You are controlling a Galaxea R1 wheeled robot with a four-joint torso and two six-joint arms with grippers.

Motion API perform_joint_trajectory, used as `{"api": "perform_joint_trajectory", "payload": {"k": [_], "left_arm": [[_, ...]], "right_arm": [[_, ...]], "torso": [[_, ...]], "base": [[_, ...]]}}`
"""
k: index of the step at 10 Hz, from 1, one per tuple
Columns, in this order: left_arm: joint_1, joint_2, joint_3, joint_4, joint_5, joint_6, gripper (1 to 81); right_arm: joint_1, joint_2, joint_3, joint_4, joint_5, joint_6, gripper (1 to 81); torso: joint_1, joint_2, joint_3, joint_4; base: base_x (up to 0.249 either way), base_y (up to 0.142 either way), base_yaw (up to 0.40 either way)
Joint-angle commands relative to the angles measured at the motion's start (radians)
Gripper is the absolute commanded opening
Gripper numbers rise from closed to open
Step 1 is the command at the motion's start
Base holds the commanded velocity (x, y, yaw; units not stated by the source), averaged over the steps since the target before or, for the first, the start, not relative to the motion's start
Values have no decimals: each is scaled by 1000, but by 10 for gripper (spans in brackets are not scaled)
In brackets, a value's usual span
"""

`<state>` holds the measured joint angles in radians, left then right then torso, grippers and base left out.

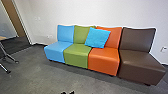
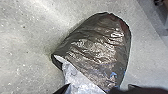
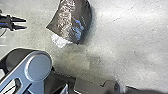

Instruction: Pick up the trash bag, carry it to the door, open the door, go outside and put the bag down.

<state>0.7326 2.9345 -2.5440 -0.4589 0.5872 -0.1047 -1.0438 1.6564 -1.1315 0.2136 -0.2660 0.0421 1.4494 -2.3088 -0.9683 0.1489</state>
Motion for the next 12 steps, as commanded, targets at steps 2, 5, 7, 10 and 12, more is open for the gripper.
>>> {"api": "perform_joint_trajectory", "payload": {"k": [2,5,7,10,12], "left_arm": [[-175,37,-22,28,83,5,811],[-169,60,19,37,82,5,811],[-173,103,19,37,80,5,811],[-204,141,19,66,82,5,811],[-236,131,21,66,83,5,811]], "right_arm": [[72,-67,29,24,-61,1,811],[69,-62,29,26,-61,1,811],[72,-56,27,27,-61,1,811],[72,-50,30,27,-61,1,811],[72,-45,29,29,-61,1,811]], "torso": [[82,-127,0,0],[148,-234,0,0],[190,-302,0,0],[252,-391,-91,0],[227,-351,-137,0]], "base": [[0,0,0],[0,0,0],[0,0,0],[0,0,0],[0,0,0]]}}
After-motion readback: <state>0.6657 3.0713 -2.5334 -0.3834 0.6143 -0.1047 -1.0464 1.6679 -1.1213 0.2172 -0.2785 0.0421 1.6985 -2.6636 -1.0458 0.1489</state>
